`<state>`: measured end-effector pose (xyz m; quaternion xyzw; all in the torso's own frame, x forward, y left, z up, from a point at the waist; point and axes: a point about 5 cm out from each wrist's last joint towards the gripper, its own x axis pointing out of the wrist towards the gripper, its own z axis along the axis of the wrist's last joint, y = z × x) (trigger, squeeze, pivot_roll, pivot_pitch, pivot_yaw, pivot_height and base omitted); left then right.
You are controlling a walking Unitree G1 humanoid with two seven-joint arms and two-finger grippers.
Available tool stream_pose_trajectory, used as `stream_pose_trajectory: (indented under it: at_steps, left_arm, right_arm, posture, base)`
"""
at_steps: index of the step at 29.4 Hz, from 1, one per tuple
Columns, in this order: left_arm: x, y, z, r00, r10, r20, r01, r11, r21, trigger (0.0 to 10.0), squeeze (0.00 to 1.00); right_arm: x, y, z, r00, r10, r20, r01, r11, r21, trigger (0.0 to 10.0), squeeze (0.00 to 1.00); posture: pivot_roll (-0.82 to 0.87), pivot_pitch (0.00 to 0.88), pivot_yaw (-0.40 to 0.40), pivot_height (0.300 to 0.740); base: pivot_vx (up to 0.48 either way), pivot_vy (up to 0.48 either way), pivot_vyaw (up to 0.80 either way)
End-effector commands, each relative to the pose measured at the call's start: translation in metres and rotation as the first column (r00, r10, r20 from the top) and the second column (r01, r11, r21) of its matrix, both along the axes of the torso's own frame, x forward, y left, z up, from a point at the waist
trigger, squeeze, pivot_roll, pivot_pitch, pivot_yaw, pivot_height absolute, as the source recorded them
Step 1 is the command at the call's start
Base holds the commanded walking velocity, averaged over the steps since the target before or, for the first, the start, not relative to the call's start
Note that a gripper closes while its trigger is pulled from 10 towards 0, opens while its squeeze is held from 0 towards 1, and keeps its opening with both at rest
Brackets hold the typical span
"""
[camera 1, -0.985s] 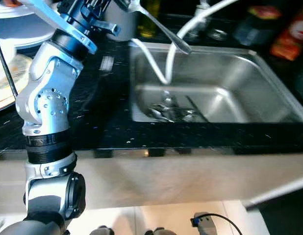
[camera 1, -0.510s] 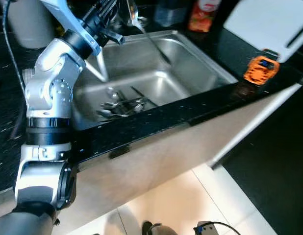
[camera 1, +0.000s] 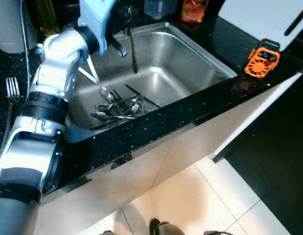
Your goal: Kitchen organization
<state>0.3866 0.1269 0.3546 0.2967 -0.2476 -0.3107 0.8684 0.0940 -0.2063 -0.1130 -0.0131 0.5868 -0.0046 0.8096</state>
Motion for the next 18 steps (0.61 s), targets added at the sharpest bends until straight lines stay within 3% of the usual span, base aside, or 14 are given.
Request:
stream_pose_trajectory:
  at_steps: [1, 5, 8, 10, 18]
  left_arm:
    - [0.001, -0.003, 0.003, 1.000, -0.005, 0.023, 0.004, 0.998, 0.068, 10.0, 0.00]
    - [0.007, -0.009, -0.017, 0.998, -0.044, -0.035, 0.050, 0.981, 0.186, 10.0, 0.00]
    - [0.008, -0.013, -0.023, 0.997, -0.063, -0.051, 0.073, 0.973, 0.219, 10.0, 0.00]
    - [0.010, -0.025, -0.038, 0.991, -0.099, -0.093, 0.121, 0.953, 0.277, 10.0, 0.00]
    - [0.012, -0.043, -0.067, 0.969, -0.134, -0.207, 0.202, 0.913, 0.354, 10.0, 0.02]
  right_arm:
    - [-0.016, 0.000, -0.003, 0.999, -0.017, -0.043, 0.017, 1.000, 0.005, 10.0, 0.00]
    - [-0.028, -0.002, -0.005, 0.998, -0.027, -0.063, 0.028, 1.000, 0.004, 10.0, 0.00]
    - [-0.031, -0.002, -0.005, 0.997, -0.030, -0.066, 0.030, 1.000, 0.004, 10.0, 0.00]
    - [-0.039, -0.004, -0.006, 0.996, -0.052, -0.072, 0.053, 0.999, 0.004, 10.0, 0.00]
    - [-0.057, -0.008, -0.007, 0.992, -0.087, -0.093, 0.088, 0.996, 0.002, 10.0, 0.00]
  posture:
    - [-0.02, 0.237, -0.021, 0.740]
    - [-0.05, 0.273, -0.015, 0.740]
    - [-0.06, 0.286, -0.009, 0.740]
    - [-0.10, 0.310, -0.004, 0.740]
    - [-0.13, 0.337, -0.001, 0.740]
  base:
    - [0.000, 0.000, 0.00]
    - [0.000, 0.000, 0.00]
    - [0.000, 0.000, 0.00]
    - [0.000, 0.000, 0.00]
    - [0.000, 0.000, 0.00]
